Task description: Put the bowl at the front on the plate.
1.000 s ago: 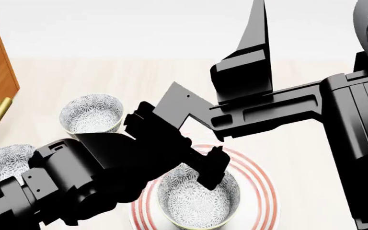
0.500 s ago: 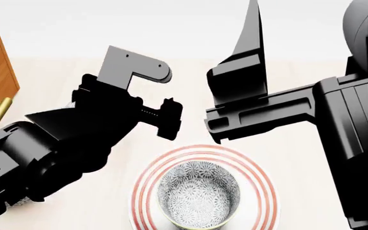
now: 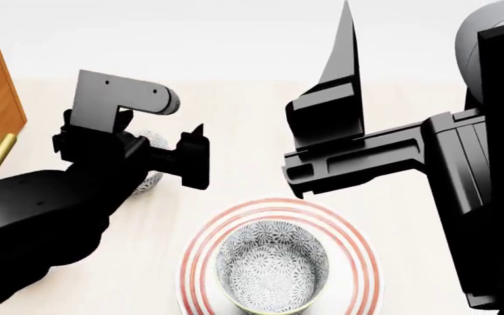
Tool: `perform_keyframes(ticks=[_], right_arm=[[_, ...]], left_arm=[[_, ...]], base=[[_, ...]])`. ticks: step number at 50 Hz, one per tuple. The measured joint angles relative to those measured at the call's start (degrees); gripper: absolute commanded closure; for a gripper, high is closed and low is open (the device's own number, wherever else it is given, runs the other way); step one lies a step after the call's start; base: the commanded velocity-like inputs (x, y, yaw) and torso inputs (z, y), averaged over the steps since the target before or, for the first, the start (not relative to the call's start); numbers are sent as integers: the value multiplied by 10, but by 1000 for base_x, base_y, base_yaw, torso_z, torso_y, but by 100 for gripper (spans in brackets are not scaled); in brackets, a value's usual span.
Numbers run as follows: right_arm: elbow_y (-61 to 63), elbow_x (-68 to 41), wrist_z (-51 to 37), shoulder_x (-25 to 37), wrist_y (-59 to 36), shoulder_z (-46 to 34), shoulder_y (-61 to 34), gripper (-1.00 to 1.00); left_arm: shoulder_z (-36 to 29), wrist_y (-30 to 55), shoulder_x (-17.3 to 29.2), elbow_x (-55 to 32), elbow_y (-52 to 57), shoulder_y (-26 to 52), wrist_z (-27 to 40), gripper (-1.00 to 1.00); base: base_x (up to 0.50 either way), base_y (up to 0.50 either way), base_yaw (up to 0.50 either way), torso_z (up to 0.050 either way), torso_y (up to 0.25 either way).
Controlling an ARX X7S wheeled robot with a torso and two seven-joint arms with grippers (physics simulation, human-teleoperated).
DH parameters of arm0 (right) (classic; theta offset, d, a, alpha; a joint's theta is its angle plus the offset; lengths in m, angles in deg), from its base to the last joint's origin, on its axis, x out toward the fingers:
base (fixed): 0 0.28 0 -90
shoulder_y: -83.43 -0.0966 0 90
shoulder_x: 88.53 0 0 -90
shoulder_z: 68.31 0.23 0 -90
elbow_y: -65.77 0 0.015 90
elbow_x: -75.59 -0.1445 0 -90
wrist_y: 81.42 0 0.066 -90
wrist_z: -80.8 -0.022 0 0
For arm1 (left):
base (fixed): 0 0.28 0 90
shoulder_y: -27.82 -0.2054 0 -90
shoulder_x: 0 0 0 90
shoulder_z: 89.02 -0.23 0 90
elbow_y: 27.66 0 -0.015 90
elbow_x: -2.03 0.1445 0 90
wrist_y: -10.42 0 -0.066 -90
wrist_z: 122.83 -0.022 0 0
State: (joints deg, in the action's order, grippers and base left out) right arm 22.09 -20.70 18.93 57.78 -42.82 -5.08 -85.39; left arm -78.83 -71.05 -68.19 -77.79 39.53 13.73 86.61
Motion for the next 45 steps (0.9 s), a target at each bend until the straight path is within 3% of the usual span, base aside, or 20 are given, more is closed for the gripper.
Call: perform_keyframes(ticks=[22,45], right_arm=[[1,13,5,-3,5,-3,16,-100],[10,36,14,3,22,0,53,-100]], left_arm=[[37,-72,134,15,259,-45,92,-100],[59,-131,231,51,472,-86,157,-100]], base=[[0,0,0,0,0],[0,0,0,0,0]])
